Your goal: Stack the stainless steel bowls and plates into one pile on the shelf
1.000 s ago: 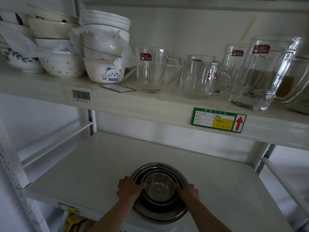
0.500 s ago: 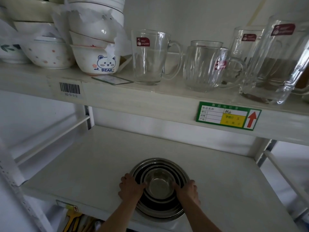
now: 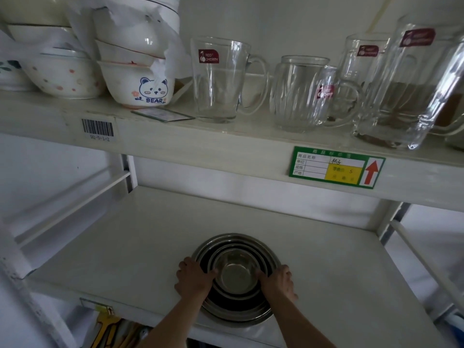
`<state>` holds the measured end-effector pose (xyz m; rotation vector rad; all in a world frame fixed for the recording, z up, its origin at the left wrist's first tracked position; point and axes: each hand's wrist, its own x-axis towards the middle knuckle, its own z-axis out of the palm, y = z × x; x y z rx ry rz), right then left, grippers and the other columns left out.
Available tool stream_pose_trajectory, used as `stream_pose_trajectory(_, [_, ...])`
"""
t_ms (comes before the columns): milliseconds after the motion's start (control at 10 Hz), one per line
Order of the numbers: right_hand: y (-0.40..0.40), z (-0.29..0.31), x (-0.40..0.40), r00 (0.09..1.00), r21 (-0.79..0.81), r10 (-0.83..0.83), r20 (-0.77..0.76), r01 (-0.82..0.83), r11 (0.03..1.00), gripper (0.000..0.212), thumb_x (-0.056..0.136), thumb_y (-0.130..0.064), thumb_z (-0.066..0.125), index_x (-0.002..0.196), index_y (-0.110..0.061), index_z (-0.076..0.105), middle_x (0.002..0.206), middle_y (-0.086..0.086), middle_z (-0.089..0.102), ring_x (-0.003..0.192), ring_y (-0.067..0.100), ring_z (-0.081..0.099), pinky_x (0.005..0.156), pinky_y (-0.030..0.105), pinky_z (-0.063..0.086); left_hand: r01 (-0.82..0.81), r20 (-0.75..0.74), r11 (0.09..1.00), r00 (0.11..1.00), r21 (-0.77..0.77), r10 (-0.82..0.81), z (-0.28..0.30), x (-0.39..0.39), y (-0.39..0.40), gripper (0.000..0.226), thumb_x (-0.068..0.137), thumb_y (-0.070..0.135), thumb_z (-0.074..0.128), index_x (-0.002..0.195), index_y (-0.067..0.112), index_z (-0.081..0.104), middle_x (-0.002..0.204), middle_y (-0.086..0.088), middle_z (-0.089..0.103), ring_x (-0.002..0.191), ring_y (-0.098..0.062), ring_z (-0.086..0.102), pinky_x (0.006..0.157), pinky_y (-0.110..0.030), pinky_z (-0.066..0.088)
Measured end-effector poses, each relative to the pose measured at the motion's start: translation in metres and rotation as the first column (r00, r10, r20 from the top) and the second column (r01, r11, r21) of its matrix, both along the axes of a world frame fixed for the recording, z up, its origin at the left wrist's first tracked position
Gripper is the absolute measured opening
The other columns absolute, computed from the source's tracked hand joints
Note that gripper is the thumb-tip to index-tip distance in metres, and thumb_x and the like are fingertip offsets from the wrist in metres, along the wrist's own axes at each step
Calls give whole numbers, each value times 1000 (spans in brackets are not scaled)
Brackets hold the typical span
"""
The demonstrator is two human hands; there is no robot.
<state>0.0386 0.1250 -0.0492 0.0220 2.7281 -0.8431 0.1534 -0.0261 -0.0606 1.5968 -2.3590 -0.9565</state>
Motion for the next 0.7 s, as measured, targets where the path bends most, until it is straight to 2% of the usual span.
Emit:
stream_pose_trajectory(100, [1,3,2,1000,30,20,-14,-19,999,80,82,-63,56,137,-10,32,141,9,43,129,29,45,98,47,39,4,-32,1000,999,-20,-4,0,3,0,99,73,65,64,142,4,27,145,-14,36,132,-31,41,98,-44,45])
stream_pose_trajectory(200, [4,4,7,997,25,36,-62,-35,999,83,82,-69,51,140,-14,29,142,9,42,129,28,45,97,47,40,1,-105,1000,994,18,1,1,4,-2,105,73,65,66,147,4,21,150,-16,32,135,-34,38,103,-46,40])
stream_pose_trajectory(300, [8,5,6,998,-23,29,-50,-30,999,90,81,-73,45,145,-14,24,146,10,39,133,28,41,101,48,37,-47,-220,987,972,152,80,4,3,-7,106,77,65,62,150,3,18,154,-19,26,140,-37,31,110,-49,33])
stream_pose_trajectory(400, [14,12,3,1000,-69,1,-16,-2,998,87,83,-70,44,146,-14,24,149,10,37,136,29,38,105,49,33,-141,-324,974,926,175,193,15,7,-12,85,85,53,60,145,0,31,147,-23,37,134,-39,38,109,-48,35])
stream_pose_trajectory(500, [20,23,-1,998,-70,48,-43,-51,996,75,87,-62,45,143,-15,31,146,8,40,135,27,39,105,48,33,-117,-395,992,910,44,125,33,10,-13,60,89,31,60,138,2,41,140,-22,45,129,-37,44,105,-44,37])
stream_pose_trajectory(600, [25,41,-4,988,-98,115,-104,-125,987,61,90,-55,45,138,-18,39,142,6,43,132,27,42,105,47,32,6,-472,992,879,-130,-67,59,11,-3,42,87,15,61,126,4,52,127,-19,55,115,-34,58,98,-39,45])
stream_pose_trajectory(700, [27,58,-1,953,-192,195,-231,-241,951,51,91,-54,45,132,-23,46,135,2,50,125,24,50,103,43,34,127,-585,953,765,-275,-270,85,15,18,22,86,11,63,108,13,60,106,-2,67,87,-17,67,84,-36,53])
